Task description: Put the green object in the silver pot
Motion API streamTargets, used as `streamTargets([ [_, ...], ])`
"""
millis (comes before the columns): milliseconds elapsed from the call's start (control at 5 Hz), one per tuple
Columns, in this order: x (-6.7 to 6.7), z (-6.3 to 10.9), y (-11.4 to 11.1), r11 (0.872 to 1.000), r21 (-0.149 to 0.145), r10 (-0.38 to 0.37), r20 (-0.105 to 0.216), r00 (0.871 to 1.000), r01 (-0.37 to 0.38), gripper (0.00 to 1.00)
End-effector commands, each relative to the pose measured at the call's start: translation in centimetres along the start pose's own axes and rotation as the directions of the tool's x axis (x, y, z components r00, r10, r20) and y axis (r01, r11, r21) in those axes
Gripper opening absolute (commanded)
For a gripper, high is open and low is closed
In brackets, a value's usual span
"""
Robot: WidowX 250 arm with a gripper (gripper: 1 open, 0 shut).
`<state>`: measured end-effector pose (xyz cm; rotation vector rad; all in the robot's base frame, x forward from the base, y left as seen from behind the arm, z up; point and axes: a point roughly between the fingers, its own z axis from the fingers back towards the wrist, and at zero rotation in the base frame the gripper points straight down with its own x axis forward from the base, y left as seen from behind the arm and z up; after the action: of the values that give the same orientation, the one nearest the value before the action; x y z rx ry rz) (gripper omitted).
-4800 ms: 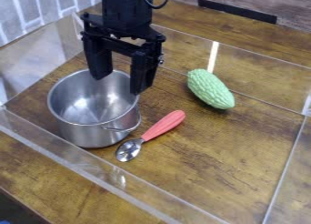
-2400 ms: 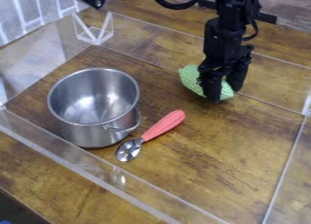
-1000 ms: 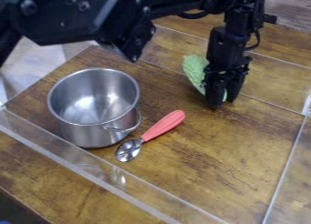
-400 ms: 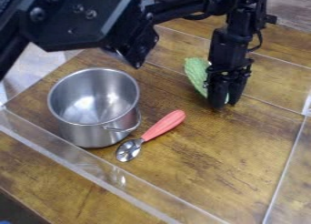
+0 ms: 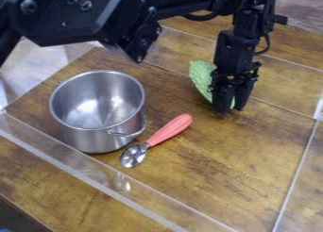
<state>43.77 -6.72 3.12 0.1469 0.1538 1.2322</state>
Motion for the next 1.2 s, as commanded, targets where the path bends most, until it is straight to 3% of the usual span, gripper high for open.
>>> streamTargets([
  [0,0.1,3.6,0.4,0.998,-0.067,-0.003,0.023,1.0,0.005,0.0],
  [1000,0.3,6.3,3.0,0.999,-0.038,-0.029,0.027,0.999,0.03,0.0],
])
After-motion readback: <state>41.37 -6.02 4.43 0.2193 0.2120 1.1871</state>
